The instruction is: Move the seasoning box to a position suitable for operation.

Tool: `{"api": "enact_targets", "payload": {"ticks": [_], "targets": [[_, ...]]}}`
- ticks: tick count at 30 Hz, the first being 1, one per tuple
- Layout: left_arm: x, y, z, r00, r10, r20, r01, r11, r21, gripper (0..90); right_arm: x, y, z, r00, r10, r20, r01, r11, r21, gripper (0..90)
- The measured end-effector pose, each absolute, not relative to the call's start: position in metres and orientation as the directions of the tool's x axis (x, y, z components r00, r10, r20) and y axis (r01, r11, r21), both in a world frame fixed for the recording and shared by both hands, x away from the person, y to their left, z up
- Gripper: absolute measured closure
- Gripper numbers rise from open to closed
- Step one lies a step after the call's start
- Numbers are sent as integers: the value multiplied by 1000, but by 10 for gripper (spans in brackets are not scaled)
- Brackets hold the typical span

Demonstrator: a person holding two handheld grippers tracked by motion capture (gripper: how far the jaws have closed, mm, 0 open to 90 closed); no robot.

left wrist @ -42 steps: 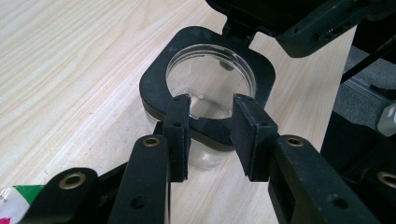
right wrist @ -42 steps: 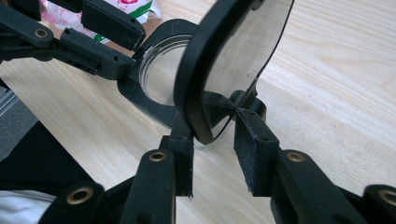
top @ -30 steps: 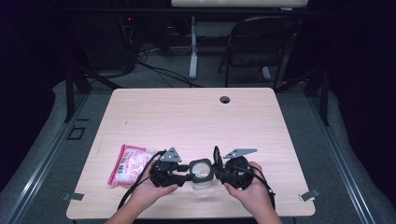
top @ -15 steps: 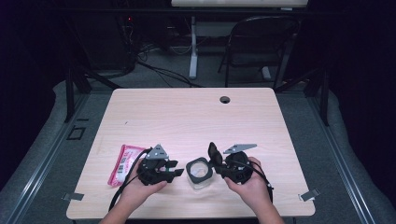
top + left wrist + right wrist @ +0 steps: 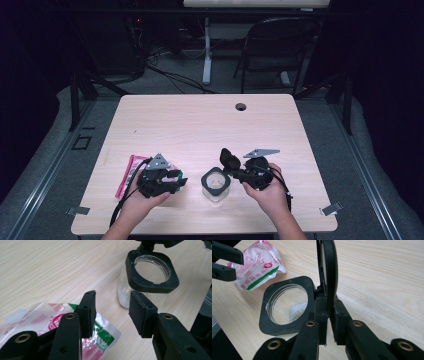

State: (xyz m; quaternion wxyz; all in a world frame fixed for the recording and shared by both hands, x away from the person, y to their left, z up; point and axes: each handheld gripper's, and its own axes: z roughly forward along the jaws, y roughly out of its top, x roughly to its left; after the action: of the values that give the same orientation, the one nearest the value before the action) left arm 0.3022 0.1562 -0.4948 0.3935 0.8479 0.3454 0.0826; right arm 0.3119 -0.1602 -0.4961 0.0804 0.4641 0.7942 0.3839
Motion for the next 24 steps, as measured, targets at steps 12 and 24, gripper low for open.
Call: {"api": "enact_targets", "payload": {"ticks": [12,24], "targets": [[301,174,-489,699,711,-77,539,-452,711,499,313,-167,-491,-572,783,245,693,303,654,648],[283,211,-506,720,692,-52,509,-475,718,560,304,-175,-480,-615,763,198,645,343,683,564]]}}
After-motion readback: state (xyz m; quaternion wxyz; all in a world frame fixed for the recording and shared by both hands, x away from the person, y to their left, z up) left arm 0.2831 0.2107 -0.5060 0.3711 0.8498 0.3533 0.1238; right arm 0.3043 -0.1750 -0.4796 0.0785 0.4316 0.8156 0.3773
